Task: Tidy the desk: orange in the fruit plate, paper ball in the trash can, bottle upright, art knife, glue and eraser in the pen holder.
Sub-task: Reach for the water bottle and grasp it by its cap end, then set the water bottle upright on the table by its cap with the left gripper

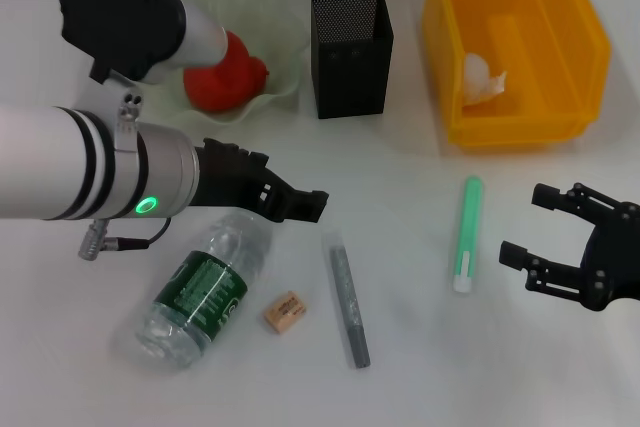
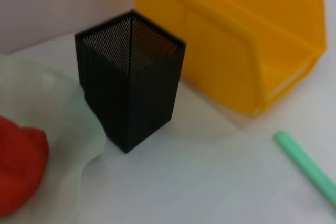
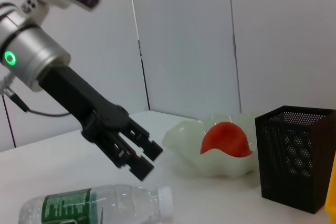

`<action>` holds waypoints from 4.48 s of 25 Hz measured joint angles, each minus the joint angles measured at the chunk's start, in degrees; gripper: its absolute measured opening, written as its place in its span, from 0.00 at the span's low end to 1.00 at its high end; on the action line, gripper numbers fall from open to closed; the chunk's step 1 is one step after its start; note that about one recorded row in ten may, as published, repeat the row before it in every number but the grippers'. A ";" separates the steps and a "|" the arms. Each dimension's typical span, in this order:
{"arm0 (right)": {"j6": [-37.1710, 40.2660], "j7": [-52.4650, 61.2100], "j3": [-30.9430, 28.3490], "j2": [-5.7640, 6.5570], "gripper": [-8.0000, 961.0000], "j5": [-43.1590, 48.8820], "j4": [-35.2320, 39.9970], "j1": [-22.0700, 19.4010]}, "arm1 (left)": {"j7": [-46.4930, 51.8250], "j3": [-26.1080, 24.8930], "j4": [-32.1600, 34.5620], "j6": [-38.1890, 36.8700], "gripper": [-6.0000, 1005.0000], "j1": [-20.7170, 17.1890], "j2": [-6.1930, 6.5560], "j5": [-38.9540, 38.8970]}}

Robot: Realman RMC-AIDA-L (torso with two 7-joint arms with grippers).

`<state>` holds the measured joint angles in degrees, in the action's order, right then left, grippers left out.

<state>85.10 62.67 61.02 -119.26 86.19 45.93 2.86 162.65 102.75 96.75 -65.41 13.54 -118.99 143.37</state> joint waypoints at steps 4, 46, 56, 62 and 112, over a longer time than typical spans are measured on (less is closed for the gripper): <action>-0.02 -0.02 -0.03 0.00 0.88 -0.05 -0.84 0.66 | 0.00 0.19 -4.58 1.34 0.86 1.96 -0.05 0.23; 0.22 0.38 -0.64 0.09 0.88 0.30 -2.82 1.01 | -2.13 1.60 -16.75 3.04 0.47 10.42 -0.04 3.85; 0.25 0.79 -0.71 0.08 0.88 0.12 -2.87 1.13 | -21.33 -6.55 -7.73 2.92 0.44 3.35 0.38 -5.70; 0.26 1.54 -0.73 0.08 0.88 0.23 -2.86 1.69 | -34.64 -14.85 -9.19 1.88 0.44 0.38 0.46 -17.89; 2.13 7.55 -0.64 0.26 0.88 2.67 -0.62 3.17 | -73.66 -28.26 -24.10 2.10 0.48 -5.33 0.44 -52.00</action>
<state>87.23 70.22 60.38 -119.00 88.86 45.31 6.03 89.00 74.49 72.65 -63.31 8.20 -118.56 91.36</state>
